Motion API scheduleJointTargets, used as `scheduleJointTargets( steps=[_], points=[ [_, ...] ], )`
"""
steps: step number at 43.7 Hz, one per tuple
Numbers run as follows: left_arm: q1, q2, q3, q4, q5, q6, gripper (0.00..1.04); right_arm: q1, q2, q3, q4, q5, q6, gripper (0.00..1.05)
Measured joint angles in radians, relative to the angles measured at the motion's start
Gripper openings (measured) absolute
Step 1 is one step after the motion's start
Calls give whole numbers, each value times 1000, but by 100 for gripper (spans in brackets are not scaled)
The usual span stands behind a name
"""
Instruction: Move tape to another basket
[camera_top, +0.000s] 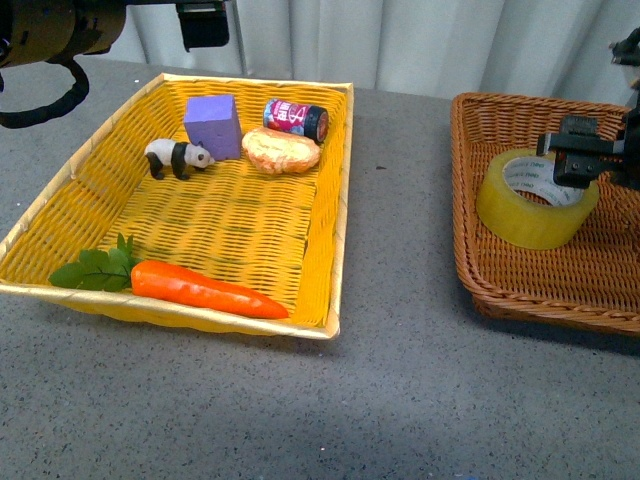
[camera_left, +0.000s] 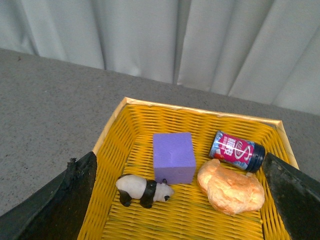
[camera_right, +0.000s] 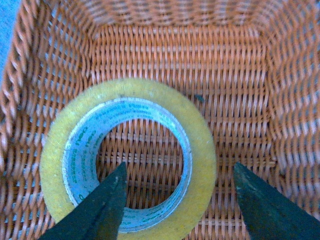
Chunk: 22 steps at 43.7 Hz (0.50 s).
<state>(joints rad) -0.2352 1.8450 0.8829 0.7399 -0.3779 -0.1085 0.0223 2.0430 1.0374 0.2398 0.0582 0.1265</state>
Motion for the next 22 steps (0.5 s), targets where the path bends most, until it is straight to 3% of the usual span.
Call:
scheduleJointTargets(
  steps=[6, 8, 9, 12, 15, 22],
  points=[
    [5, -21, -35, 49, -106, -39, 98, -3, -128, -96, 106, -34, -33, 90],
    [6, -29, -42, 53, -149, -48, 98, -8, -148, -130, 185, -43, -49, 94],
    [16, -30, -55, 71, -129, -36, 96, -11, -146, -174, 340, -51, -66, 90],
    [45, -57, -137, 246, 79, 22, 83, -15, -143, -300, 679, -56, -95, 77],
    [72, -111, -238, 338, 207, 63, 69, -18, -168, -429, 923, -55, -109, 63],
    [106, -237, -439, 434, 258, 90, 37, -22, -346, -600, 1025, -54, -122, 33]
  ],
)
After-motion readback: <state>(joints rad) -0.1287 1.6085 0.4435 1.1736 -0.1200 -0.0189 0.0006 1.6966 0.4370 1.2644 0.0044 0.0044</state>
